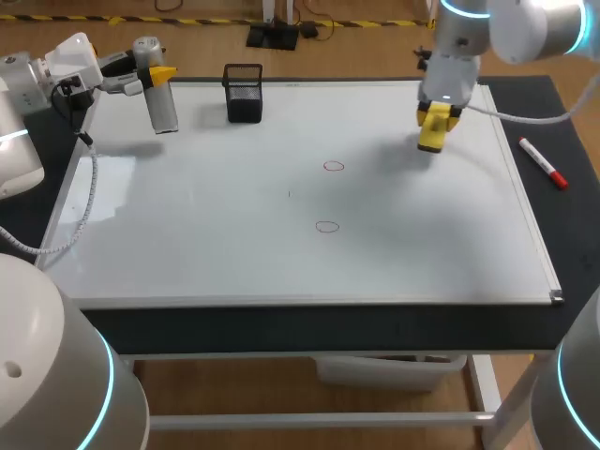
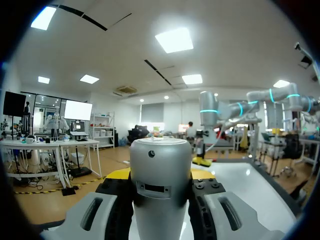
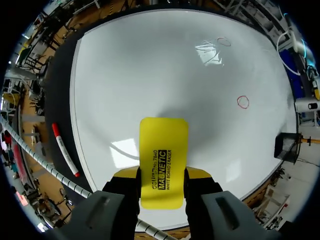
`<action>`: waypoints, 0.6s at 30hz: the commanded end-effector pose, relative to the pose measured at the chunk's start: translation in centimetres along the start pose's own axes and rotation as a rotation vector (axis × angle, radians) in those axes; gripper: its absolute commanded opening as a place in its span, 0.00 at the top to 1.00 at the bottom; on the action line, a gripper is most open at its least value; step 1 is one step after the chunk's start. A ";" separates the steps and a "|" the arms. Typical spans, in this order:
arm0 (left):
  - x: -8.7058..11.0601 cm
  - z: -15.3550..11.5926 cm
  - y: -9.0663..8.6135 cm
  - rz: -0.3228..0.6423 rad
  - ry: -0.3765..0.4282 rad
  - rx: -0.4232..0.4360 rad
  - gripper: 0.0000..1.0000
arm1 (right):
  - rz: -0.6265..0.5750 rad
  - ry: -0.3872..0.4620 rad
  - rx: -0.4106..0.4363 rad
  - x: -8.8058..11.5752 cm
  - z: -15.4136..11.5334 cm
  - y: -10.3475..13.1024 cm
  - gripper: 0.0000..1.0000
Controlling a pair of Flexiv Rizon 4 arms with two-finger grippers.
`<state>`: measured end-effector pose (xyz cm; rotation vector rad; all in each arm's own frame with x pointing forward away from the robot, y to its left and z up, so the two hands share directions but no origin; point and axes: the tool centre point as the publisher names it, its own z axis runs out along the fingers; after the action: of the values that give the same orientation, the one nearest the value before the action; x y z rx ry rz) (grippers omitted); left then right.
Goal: Pick up the inspection probe, press it on each red-marked spot on the whiteboard one by one, put down the probe, pick up the eraser, and wipe off all the red marks.
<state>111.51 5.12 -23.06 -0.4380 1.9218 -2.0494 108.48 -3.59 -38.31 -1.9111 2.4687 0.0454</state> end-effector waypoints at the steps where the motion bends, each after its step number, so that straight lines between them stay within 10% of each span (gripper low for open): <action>1: 0.1 0.0 -0.1 0.003 -0.004 0.001 1.00 | -0.043 0.019 -0.004 -2.8 0.1 0.9 1.00; 18: 0.1 0.0 -0.1 0.003 -0.004 0.001 1.00 | -0.258 0.056 -0.054 -14.3 1.9 4.5 1.00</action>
<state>111.51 5.13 -23.06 -0.4380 1.9218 -2.0493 107.02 9.94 -39.46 -2.2258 2.2274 0.1004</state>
